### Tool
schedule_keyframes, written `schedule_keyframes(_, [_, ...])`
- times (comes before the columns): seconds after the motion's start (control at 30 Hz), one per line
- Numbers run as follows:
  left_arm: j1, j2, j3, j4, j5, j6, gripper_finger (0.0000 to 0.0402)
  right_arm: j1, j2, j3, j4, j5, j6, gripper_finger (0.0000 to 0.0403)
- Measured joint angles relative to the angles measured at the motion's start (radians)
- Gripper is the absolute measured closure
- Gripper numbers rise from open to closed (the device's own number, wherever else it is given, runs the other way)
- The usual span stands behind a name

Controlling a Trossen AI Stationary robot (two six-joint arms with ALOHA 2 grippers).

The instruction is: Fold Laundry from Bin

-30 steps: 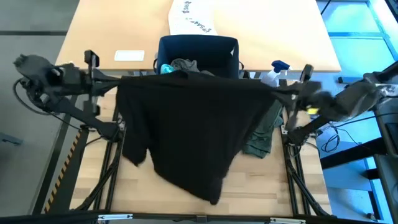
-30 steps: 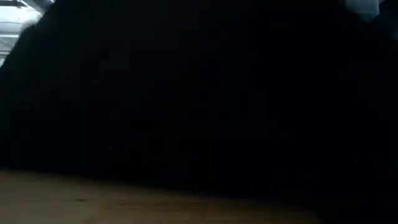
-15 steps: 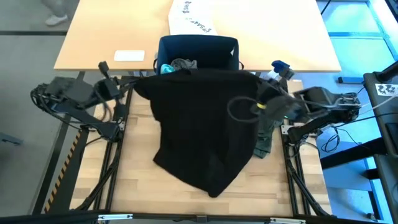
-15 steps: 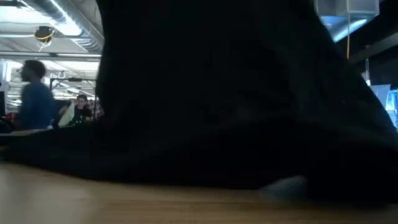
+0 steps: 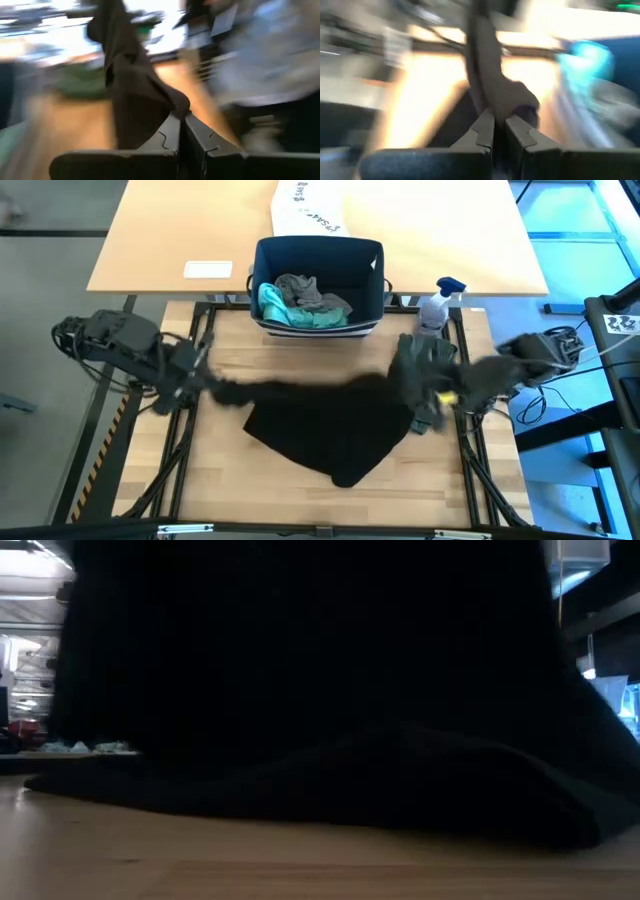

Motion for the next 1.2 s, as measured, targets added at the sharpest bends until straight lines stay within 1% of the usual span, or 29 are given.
schedule_keyframes(0.07, [-0.025, 0.003, -0.001, 0.114, 0.119, -0.001, 0.0399, 0.067, 0.000, 0.029, 0.100, -0.085, 0.006, 0.0382])
schedule_keyframes(0.13, [-0.050, 0.003, 0.007, 0.236, 0.175, 0.049, 0.0399, 0.131, 0.002, 0.078, 0.185, -0.115, -0.048, 0.0382])
schedule_keyframes(0.2, [-0.065, 0.002, 0.044, 0.326, 0.182, 0.143, 0.0399, 0.191, 0.002, 0.138, 0.252, -0.086, -0.136, 0.0382])
schedule_keyframes(0.23, [-0.068, 0.002, 0.071, 0.349, 0.164, 0.192, 0.0399, 0.216, 0.002, 0.169, 0.275, -0.042, -0.186, 0.0382])
schedule_keyframes(0.3, [-0.068, 0.001, 0.130, 0.363, 0.075, 0.276, 0.0399, 0.255, 0.001, 0.231, 0.281, 0.091, -0.270, 0.0382])
schedule_keyframes(0.37, [-0.068, 0.002, 0.187, 0.362, -0.051, 0.331, 0.0399, 0.278, 0.001, 0.282, 0.264, 0.260, -0.324, 0.0382])
schedule_keyframes(0.43, [-0.068, 0.001, 0.226, 0.363, -0.190, 0.353, 0.0399, 0.276, -0.001, 0.312, 0.226, 0.421, -0.346, 0.0382])
schedule_keyframes(0.5, [-0.067, -0.012, 0.234, 0.345, -0.336, 0.374, 0.0399, 0.264, -0.008, 0.316, 0.151, 0.564, -0.341, 0.0382])
schedule_keyframes(0.57, [-0.067, -0.024, 0.225, 0.284, -0.481, 0.378, 0.0399, 0.224, -0.010, 0.304, 0.021, 0.643, -0.261, 0.0382])
schedule_keyframes(0.63, [-0.067, -0.034, 0.204, 0.152, -0.611, 0.339, 0.0399, 0.169, -0.010, 0.270, -0.148, 0.648, -0.104, 0.0382])
schedule_keyframes(0.7, [-0.067, -0.043, 0.156, -0.004, -0.702, 0.247, 0.0399, 0.109, -0.009, 0.197, -0.302, 0.624, 0.065, 0.0382])
schedule_keyframes(0.77, [-0.067, -0.048, 0.075, -0.126, -0.762, 0.131, 0.0399, 0.050, -0.009, 0.081, -0.410, 0.623, 0.212, 0.0382])
schedule_keyframes(0.87, [-0.067, -0.048, -0.096, -0.205, -0.799, -0.015, 0.0399, -0.011, -0.012, -0.153, -0.449, 0.632, 0.339, 0.0382])
schedule_keyframes(0.93, [-0.067, -0.050, -0.225, -0.198, -0.802, -0.091, 0.0399, -0.042, -0.012, -0.318, -0.401, 0.634, 0.360, 0.0382])
schedule_keyframes(1.0, [-0.067, -0.050, -0.348, -0.170, -0.821, -0.170, 0.0399, -0.070, -0.012, -0.473, -0.317, 0.640, 0.360, 0.0382])
schedule_keyframes(1.1, [-0.054, -0.021, -0.527, -0.080, -0.911, -0.261, 0.0399, -0.108, -0.012, -0.683, -0.142, 0.649, 0.359, 0.0382])
schedule_keyframes(1.2, [-0.033, -0.001, -0.679, 0.032, -0.951, -0.331, 0.0399, -0.143, -0.012, -0.851, 0.025, 0.652, 0.341, 0.0382])
